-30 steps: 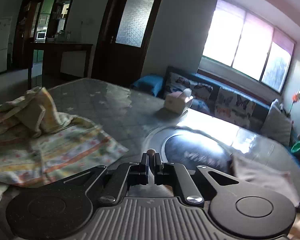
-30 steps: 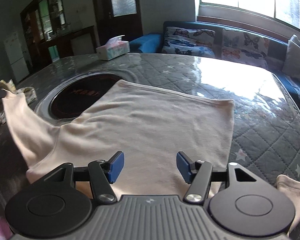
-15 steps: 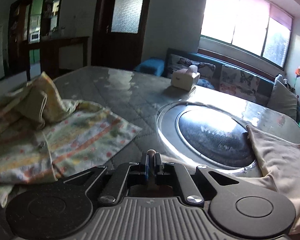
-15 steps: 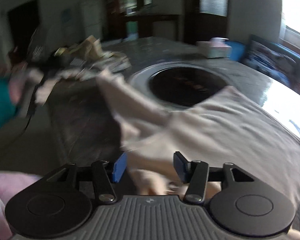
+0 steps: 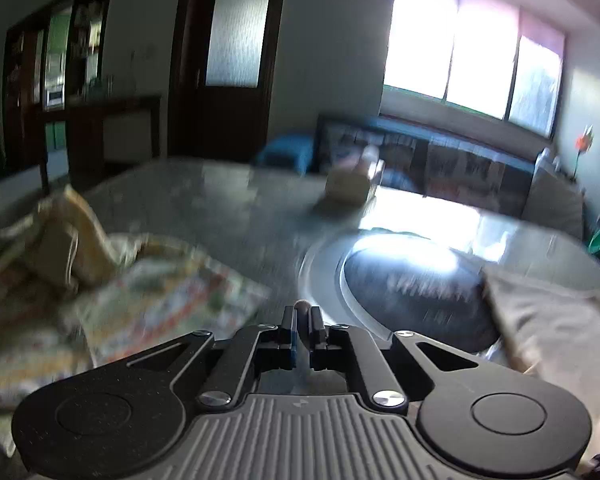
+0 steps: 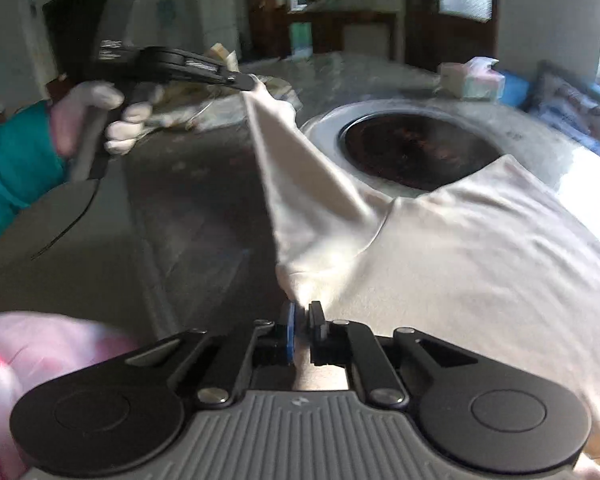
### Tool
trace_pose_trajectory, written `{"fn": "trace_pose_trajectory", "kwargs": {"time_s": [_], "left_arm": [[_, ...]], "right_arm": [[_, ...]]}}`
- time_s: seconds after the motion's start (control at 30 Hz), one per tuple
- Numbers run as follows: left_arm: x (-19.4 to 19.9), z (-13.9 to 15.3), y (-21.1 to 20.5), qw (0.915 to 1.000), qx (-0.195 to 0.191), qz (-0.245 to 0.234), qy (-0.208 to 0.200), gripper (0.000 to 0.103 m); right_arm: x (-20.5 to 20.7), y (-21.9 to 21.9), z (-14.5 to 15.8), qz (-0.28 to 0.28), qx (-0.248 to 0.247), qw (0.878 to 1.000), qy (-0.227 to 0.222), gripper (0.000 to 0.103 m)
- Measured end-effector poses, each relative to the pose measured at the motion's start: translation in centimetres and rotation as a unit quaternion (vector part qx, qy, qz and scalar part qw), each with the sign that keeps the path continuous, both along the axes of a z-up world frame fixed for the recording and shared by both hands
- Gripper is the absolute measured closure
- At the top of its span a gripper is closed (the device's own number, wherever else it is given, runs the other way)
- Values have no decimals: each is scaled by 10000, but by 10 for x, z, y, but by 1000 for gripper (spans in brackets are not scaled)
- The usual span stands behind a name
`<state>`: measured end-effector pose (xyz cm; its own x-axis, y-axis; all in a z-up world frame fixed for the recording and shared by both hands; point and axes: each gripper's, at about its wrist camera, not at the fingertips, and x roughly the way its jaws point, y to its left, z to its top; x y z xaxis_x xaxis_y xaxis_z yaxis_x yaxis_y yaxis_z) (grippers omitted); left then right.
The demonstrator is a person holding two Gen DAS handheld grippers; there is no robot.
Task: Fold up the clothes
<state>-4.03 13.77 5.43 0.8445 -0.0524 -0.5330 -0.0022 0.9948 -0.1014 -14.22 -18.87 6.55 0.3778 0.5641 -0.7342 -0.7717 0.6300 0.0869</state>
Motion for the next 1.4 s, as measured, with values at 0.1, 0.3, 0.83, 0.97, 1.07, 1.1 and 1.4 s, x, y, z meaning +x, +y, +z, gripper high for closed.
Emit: {"fn": "trace_pose_trajectory", "kwargs": {"time_s": [0.1,0.3,0.83,0.97,1.07,1.1,1.4], "left_arm": [[4,-11,2,9996,102,75,250,93],[20,-13,-3,9992,136,-1,382,62],[69,-35,-23,9947,402,-551,771,86],[63,-28,-30,9953,604,-564,513,95],[59,-20,-35,9948,806,-546,291,95],[59,-21,-36,9945,837,-550,310,95],[66,-34,-34,9927,979,-274,650,75]], "right_arm": [[-2,2,-8,154,-62,9997,172,90],[-5,7,3,350,19,9994,-18,77],[8,50,-9,496,-95,9978,-425,78],[8,52,-15,451,-196,9976,-482,96],[6,51,-14,647,-55,9975,-284,99],[5,51,-15,676,-58,9972,-304,99],[-4,36,0,607,273,9977,-152,91]]}}
